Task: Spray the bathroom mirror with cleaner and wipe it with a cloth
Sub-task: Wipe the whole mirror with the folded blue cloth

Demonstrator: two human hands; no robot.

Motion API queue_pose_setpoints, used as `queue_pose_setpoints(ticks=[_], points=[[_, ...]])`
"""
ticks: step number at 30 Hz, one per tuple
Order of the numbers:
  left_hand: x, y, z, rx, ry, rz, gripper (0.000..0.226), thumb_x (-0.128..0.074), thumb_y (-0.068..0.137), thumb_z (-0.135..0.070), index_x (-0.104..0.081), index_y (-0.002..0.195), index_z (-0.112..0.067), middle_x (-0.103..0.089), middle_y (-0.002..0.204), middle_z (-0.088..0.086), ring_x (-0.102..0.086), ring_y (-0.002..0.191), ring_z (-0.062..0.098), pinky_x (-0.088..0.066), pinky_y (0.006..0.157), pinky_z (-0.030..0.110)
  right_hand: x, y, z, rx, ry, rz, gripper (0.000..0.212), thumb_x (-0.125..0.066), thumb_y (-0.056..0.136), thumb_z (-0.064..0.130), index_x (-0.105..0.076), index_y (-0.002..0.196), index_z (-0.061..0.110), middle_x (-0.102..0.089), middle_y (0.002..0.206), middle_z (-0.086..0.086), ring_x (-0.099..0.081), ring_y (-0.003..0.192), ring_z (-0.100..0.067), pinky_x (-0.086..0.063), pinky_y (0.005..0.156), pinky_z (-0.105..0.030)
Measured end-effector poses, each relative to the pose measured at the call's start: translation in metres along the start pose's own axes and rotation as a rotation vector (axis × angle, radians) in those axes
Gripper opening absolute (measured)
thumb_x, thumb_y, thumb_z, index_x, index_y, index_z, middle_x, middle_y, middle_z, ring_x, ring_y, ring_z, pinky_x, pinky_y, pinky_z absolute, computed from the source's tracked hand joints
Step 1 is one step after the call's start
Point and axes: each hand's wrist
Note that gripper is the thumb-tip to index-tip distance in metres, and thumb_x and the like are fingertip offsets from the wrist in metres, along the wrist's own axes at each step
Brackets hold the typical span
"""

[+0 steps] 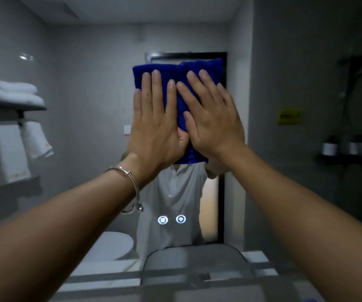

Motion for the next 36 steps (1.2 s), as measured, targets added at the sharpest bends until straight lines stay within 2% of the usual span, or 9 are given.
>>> queue_pose_setpoints(ticks=[10, 15, 19, 26, 29, 31, 36], points=[[-0.020, 0.028, -0.191, -0.066, -0.046, 0.043, 0.074, -0.023, 0.085, -0.039, -0.003, 0.146, -0.001, -0.003, 0.153, 0.026, 0.000, 0.142, 0.039, -0.003, 0.116, 0.049, 0.047, -0.099, -0.164, -0.071, -0.037, 0.009, 0.054, -0.033, 0.093, 0.029, -0.032, 0.144, 0.009, -0.030, 0.151, -0.015, -0.021, 0.140, -0.028, -0.015, 0.113, -0.044], [-0.022, 0.043, -0.251, -0.126, -0.006, 0.087, 0.073, -0.017, 0.087, -0.041, 0.001, 0.146, -0.002, 0.002, 0.153, 0.027, 0.003, 0.142, 0.039, 0.000, 0.115, 0.049, 0.064, -0.130, -0.221, -0.097, -0.044, 0.025, 0.055, -0.032, 0.093, 0.029, -0.029, 0.145, 0.010, -0.025, 0.152, -0.015, -0.017, 0.142, -0.028, -0.012, 0.114, -0.043], [-0.027, 0.045, -0.294, -0.233, -0.007, 0.094, 0.072, -0.018, 0.089, -0.042, -0.001, 0.147, -0.004, 0.001, 0.153, 0.025, 0.002, 0.142, 0.038, 0.000, 0.115, 0.049, 0.071, -0.167, -0.250, -0.210, -0.069, 0.004, 0.054, -0.029, 0.095, 0.028, -0.028, 0.145, 0.008, -0.024, 0.152, -0.018, -0.016, 0.141, -0.031, -0.016, 0.114, -0.050], [-0.041, 0.015, -0.320, -0.375, -0.049, 0.096, 0.067, -0.014, 0.091, -0.038, -0.003, 0.148, -0.005, -0.002, 0.154, 0.024, -0.001, 0.143, 0.036, 0.000, 0.115, 0.047, 0.059, -0.223, -0.244, -0.357, -0.112, -0.083, 0.051, -0.030, 0.096, 0.025, -0.031, 0.143, 0.004, -0.028, 0.149, -0.022, -0.022, 0.139, -0.037, -0.020, 0.113, -0.051], [-0.048, -0.017, -0.327, -0.441, -0.086, 0.102, 0.063, -0.009, 0.093, -0.036, -0.007, 0.148, -0.004, -0.007, 0.154, 0.023, -0.005, 0.143, 0.035, -0.001, 0.115, 0.045, 0.048, -0.261, -0.231, -0.401, -0.138, -0.118, 0.051, -0.030, 0.096, 0.025, -0.035, 0.140, 0.001, -0.032, 0.146, -0.026, -0.026, 0.137, -0.040, -0.024, 0.111, -0.053], [-0.052, -0.044, -0.330, -0.498, -0.100, 0.134, 0.062, -0.006, 0.094, -0.035, -0.007, 0.147, -0.003, -0.008, 0.154, 0.022, -0.006, 0.143, 0.034, 0.000, 0.115, 0.044, 0.041, -0.292, -0.216, -0.433, -0.139, -0.117, 0.050, -0.031, 0.096, 0.024, -0.036, 0.139, 0.000, -0.034, 0.144, -0.027, -0.027, 0.135, -0.042, -0.022, 0.113, -0.050], [-0.060, -0.105, -0.322, -0.605, -0.073, 0.225, 0.062, -0.010, 0.095, -0.036, -0.003, 0.148, -0.003, -0.004, 0.154, 0.022, -0.003, 0.143, 0.035, 0.000, 0.115, 0.045, 0.028, -0.352, -0.169, -0.512, -0.139, -0.051, 0.047, -0.031, 0.097, 0.024, -0.026, 0.139, 0.006, -0.032, 0.144, -0.028, -0.025, 0.135, -0.042, -0.022, 0.112, -0.051]])
Point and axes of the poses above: each hand's wrist, its own y-axis towards the middle knuckle, its own x-axis out of the back of the hand, z = x × y
